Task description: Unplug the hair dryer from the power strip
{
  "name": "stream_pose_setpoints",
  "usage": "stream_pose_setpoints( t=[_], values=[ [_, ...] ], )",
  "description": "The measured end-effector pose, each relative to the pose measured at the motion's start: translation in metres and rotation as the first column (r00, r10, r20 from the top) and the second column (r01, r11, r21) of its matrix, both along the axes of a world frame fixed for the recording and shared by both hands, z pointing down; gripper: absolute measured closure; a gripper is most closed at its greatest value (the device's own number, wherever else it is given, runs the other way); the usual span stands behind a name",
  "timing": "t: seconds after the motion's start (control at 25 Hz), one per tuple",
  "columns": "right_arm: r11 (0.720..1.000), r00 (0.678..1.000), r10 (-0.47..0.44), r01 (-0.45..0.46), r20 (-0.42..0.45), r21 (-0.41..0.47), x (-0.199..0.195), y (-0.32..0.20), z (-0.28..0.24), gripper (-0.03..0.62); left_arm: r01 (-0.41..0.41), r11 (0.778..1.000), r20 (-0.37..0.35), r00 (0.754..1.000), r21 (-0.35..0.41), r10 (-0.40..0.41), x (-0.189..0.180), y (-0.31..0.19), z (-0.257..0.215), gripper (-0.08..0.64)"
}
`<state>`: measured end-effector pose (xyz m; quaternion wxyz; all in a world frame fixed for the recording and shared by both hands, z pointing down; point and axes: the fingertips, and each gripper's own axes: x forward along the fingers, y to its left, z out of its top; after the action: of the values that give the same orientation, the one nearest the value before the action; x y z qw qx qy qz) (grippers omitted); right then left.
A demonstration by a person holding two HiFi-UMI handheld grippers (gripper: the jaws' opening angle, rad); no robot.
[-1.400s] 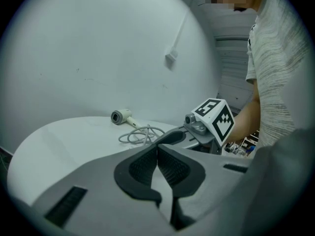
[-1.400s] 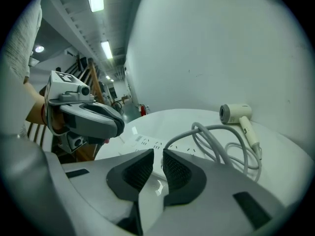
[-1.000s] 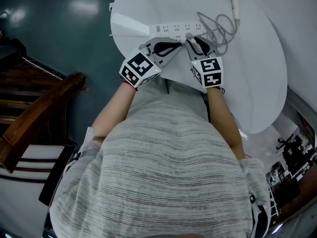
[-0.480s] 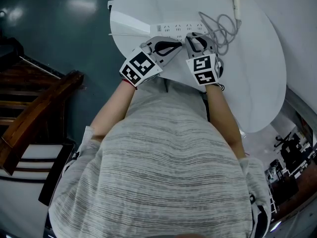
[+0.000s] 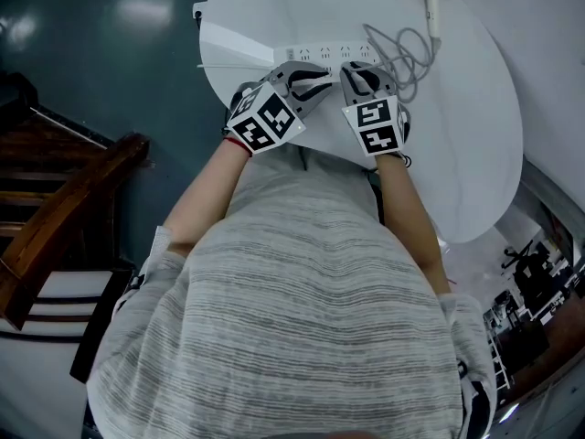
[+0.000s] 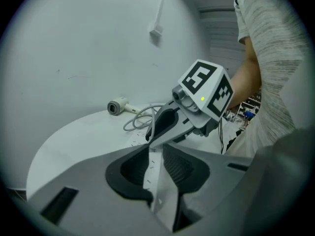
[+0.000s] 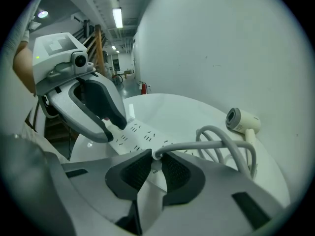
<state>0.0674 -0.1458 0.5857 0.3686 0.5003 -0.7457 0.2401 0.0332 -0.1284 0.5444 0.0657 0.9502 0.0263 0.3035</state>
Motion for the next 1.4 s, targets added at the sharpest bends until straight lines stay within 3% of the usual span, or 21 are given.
stream_pose_setpoints(
  t=[0.2,0.44,0.6,0.76,1.0,1.4],
  values=[
    [1.0,1.0,0.004,-0.004,0.006,-0.019,0.0,-0.001,0.0,0.514,-0.056,0.993,0.105,0.993,0.103,0.045,0.006,-0.01,0.017,0.262],
    [0.999,1.0,0.008,-0.008,-0.003,-0.031,-0.001,0.0,0.001,0.514,-0.106,0.973,0.201,0.977,0.207,0.063,0.018,-0.022,0.04,0.132],
    [0.999,1.0,0.002,-0.003,-0.004,-0.038,-0.002,-0.001,-0.001,0.512,-0.166,0.962,0.267,0.958,0.215,0.106,0.024,-0.024,0.056,0.11],
    [0.999,1.0,-0.014,0.014,-0.006,-0.046,-0.002,-0.001,0.0,0.512,-0.244,0.951,0.349,0.922,0.192,0.166,0.027,-0.023,0.073,0.099],
    [0.998,0.999,-0.037,0.036,-0.007,-0.056,-0.004,-0.002,0.0,0.512,-0.328,0.931,0.414,0.878,0.158,0.239,0.034,-0.017,0.087,0.094],
    [0.996,1.0,-0.03,0.03,0.007,-0.08,-0.003,-0.002,0.0,0.509,-0.357,0.921,0.366,0.887,0.158,0.281,0.041,-0.014,0.088,0.084]
  ],
)
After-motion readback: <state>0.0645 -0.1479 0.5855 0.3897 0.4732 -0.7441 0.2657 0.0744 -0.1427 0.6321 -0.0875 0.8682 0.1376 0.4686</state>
